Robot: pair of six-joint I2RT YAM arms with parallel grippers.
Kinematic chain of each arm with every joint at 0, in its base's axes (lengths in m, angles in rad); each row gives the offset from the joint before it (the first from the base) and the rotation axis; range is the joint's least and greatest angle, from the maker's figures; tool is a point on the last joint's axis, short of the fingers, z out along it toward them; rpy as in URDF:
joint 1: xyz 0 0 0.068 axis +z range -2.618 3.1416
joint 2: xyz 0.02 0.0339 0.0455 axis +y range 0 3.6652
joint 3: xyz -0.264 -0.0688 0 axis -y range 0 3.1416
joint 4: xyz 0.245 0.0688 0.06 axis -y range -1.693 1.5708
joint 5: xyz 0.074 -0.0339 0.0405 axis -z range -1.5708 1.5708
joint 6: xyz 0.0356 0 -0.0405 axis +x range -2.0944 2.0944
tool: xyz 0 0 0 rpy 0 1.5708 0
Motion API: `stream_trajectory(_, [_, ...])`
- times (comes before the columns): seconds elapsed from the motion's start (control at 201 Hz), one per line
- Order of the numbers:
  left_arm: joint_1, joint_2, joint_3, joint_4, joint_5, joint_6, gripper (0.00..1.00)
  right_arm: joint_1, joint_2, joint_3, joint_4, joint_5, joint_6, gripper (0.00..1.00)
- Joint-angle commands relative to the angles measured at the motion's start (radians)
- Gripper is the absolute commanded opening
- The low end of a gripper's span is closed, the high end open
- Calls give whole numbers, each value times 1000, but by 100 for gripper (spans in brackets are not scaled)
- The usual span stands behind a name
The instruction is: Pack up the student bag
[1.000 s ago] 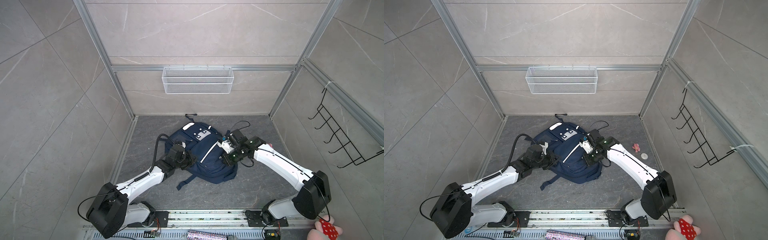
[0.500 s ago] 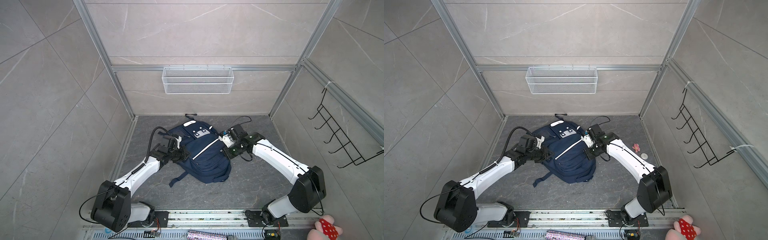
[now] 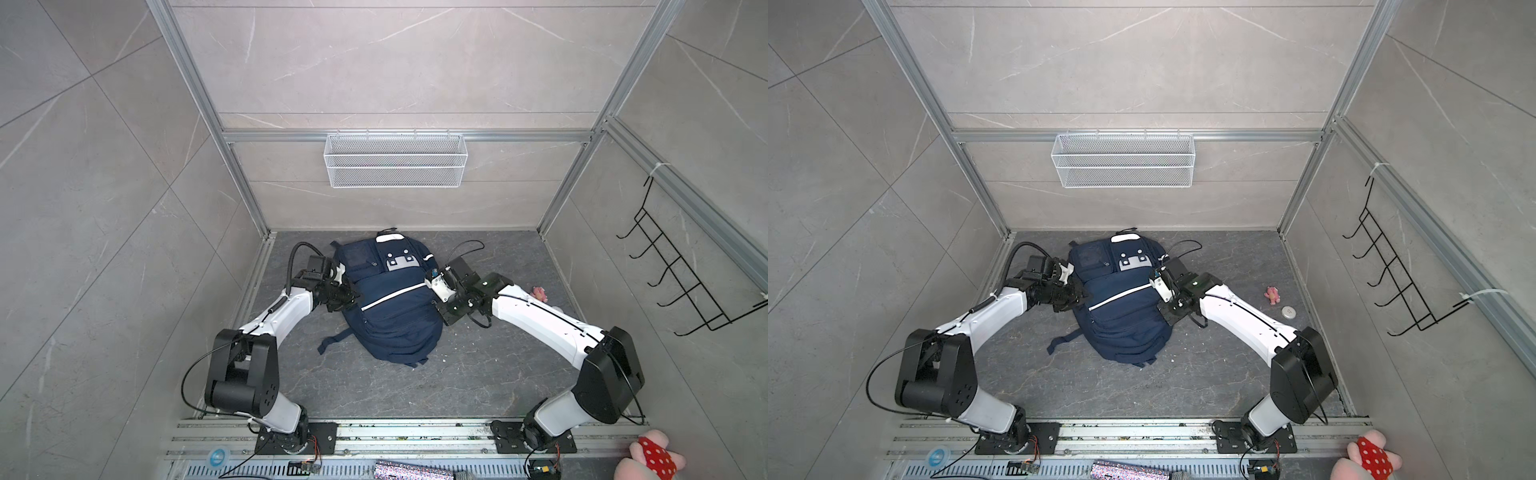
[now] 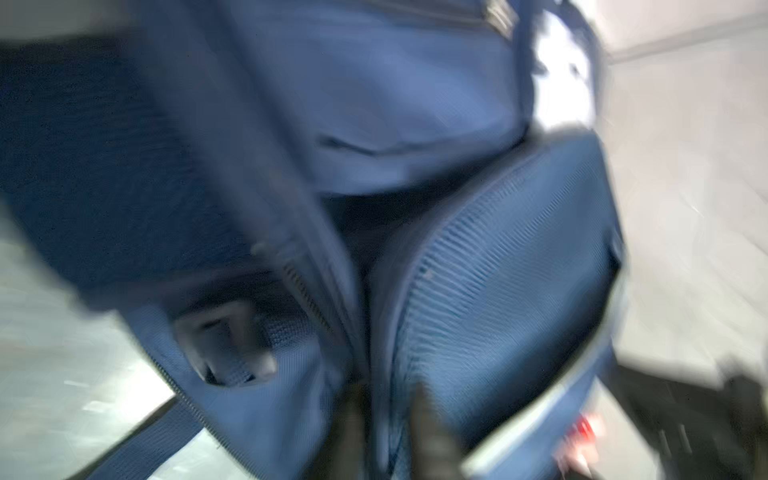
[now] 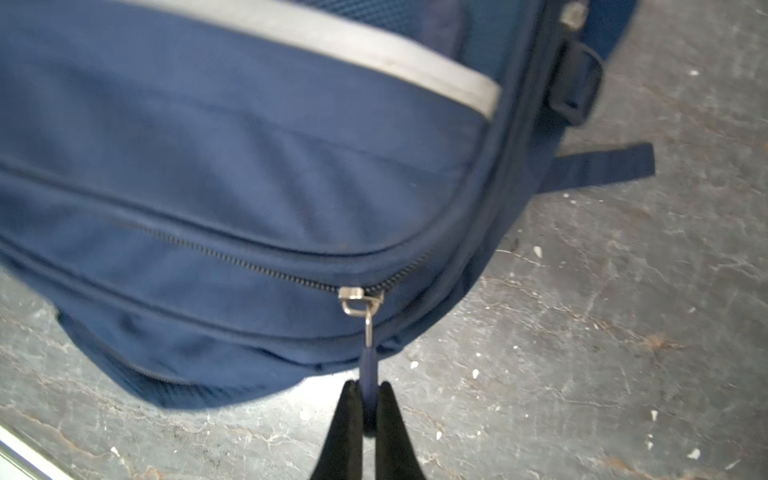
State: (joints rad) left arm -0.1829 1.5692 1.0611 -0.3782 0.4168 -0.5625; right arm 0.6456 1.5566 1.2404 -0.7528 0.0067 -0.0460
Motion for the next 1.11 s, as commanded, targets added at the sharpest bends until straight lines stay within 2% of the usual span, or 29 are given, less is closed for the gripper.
stream_trajectory(0.0, [10, -42, 70, -25, -193, -40, 99, 26, -79, -34, -6, -51, -13, 0])
stream_trajectory(0.105, [-40, -160, 42, -117, -237, -82, 100, 48, -99, -42, 43, -130, -27, 0])
stream_trajectory(0.199, [-96, -292, -61, -117, -219, -190, 100, 62, -96, -42, 62, -196, -35, 0])
stream_trajectory(0.284, [-192, -395, -146, -118, -237, -307, 99, 80, -105, -65, 117, -281, -27, 0])
stream_trajectory(0.349, [-259, -457, -201, -102, -254, -412, 91, 102, -98, -76, 152, -321, -11, 0])
stream_trajectory(0.433, [-337, -509, -262, -32, -289, -557, 87, 131, -71, -66, 162, -353, -7, 0])
stream_trajectory(0.518, [-389, -510, -298, 52, -319, -656, 85, 156, -52, -58, 172, -376, -4, 0])
stream_trajectory(0.597, [-417, -477, -298, 91, -349, -693, 83, 178, -42, -55, 184, -390, 3, 0])
stream_trajectory(0.672, [-429, -435, -295, 115, -370, -719, 79, 201, -33, -52, 191, -396, 9, 0])
stream_trajectory(0.856, [-436, -355, -380, 351, -359, -833, 77, 242, -26, -79, 213, -405, 16, 0])
stream_trajectory(0.926, [-447, -328, -379, 355, -364, -837, 71, 245, -18, -84, 220, -407, 20, 0])
stream_trajectory(0.976, [-453, -323, -381, 355, -371, -839, 62, 244, -17, -84, 229, -407, 23, 0])
stream_trajectory(1.1, [-458, -333, -408, 353, -399, -853, 22, 244, -14, -79, 234, -400, 25, 0])
